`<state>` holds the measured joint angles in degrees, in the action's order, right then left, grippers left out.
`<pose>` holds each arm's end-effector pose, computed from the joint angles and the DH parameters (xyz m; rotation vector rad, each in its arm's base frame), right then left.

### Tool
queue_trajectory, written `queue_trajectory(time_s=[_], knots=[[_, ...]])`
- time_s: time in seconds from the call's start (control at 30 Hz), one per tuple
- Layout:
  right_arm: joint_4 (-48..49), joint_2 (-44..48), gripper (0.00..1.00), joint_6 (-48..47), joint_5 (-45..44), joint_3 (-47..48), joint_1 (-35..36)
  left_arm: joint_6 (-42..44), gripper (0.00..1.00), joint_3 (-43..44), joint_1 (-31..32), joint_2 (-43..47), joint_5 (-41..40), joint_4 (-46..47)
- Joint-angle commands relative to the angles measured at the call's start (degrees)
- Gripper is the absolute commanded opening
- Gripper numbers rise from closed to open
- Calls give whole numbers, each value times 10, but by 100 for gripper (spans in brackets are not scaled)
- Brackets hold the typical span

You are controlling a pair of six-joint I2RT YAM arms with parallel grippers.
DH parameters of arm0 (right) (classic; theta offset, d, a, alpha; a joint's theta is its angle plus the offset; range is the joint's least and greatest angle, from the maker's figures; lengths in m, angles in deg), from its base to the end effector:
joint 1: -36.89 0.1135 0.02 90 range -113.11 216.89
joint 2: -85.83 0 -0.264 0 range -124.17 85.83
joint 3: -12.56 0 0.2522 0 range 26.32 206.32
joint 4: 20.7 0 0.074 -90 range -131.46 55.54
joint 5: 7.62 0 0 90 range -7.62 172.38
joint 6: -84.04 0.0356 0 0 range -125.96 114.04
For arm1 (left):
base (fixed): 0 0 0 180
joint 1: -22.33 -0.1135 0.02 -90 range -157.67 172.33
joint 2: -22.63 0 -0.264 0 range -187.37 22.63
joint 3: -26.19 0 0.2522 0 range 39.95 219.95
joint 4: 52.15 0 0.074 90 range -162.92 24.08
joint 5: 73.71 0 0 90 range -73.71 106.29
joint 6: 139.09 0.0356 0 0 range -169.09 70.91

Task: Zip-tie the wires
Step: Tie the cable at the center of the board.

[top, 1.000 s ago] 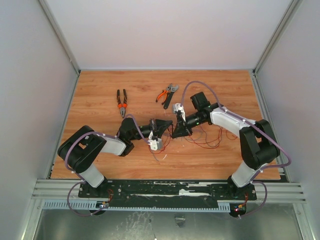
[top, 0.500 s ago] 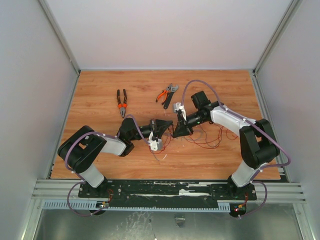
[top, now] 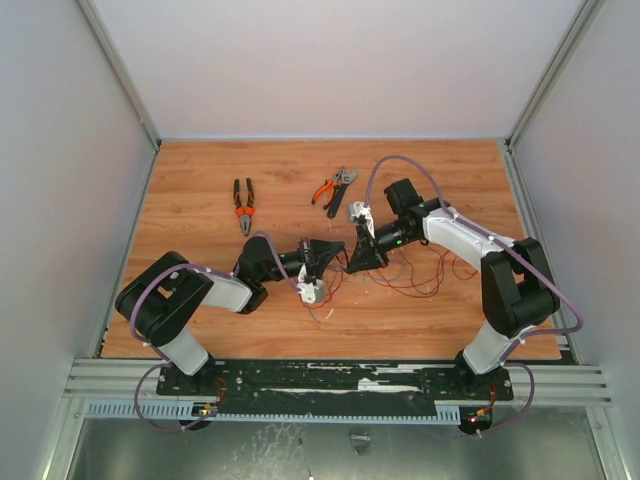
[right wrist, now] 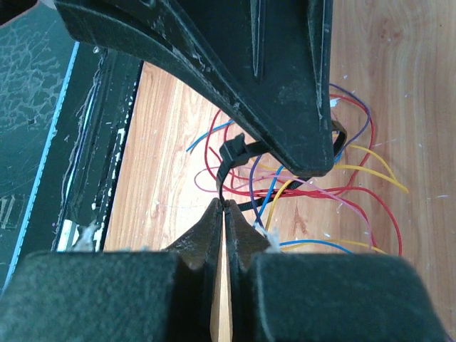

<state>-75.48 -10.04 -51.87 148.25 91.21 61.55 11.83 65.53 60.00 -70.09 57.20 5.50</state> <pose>0.2730 0.1611 0.2172 -1.5099 1.7282 1.3869 0.2102 -0.1918 0.1823 1.4370 0.4895 -0.2088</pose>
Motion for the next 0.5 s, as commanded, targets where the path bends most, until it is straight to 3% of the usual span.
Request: queue_trajectory(time_s=[0.0,0.47], knots=[[-8,-2,1,-4,28,18,-5,12,0,-6,8,4,0,3],[10,5,0,30,36,36,-2,27,0,-7,10,-2,-9,-6]])
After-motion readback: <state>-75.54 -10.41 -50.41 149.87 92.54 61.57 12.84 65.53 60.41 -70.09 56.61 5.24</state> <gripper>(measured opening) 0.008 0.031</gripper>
